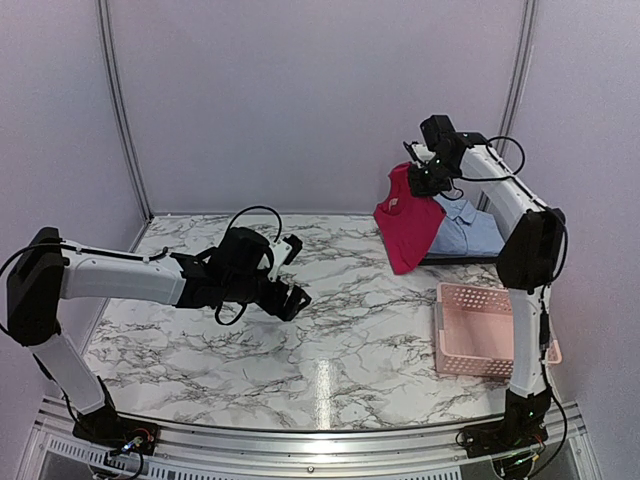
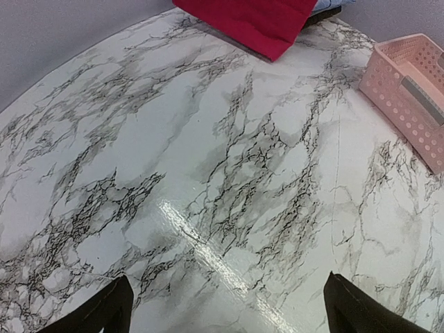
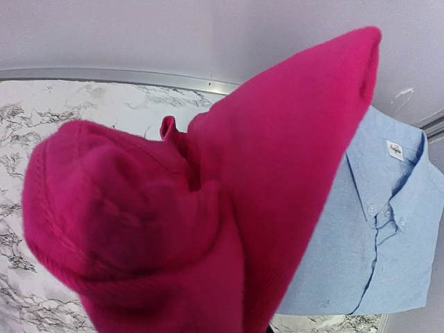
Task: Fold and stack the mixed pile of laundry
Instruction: Move the square-folded T-shirt to the corner of the board.
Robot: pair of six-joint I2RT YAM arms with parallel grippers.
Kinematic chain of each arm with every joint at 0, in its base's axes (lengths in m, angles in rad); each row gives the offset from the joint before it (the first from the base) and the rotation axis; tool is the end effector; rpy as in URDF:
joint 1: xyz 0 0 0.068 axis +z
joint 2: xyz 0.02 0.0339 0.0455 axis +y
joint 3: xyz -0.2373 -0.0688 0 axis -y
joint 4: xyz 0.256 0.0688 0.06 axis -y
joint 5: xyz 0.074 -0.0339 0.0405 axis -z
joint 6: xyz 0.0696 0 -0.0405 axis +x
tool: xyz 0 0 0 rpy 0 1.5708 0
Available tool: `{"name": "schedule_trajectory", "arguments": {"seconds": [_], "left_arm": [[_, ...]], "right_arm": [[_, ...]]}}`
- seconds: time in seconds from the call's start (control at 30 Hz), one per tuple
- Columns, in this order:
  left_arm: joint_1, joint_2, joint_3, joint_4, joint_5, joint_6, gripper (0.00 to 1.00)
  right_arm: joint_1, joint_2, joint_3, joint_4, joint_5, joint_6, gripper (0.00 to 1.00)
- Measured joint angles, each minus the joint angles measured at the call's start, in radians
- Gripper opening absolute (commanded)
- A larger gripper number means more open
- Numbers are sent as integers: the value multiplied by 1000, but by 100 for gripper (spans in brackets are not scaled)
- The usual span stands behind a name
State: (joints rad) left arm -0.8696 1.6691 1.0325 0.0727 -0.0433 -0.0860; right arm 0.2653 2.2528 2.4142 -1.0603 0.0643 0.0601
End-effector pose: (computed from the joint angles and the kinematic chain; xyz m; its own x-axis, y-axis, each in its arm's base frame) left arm 0.2643 -0.3084 0.1690 -0.4071 0.3491 -0.8440 0.7074 0.7051 -0.0495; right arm 0.4855 0.1273 0.2858 -0.7673 -0.1464 -0.6244 -0.1773 0.9841 -0.0128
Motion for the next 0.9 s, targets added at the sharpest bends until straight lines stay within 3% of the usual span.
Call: {"name": "schedule_trajectory", "arguments": {"seconds": [0.47,0.9], "left_arm": [[0,5,0,-10,9,13,99],[0,33,0,-23,9,22,99]], "right_arm": [[-36,-76,31,-6,-63,37,0],[-233,-78,22,-11,-214,29,0]]}}
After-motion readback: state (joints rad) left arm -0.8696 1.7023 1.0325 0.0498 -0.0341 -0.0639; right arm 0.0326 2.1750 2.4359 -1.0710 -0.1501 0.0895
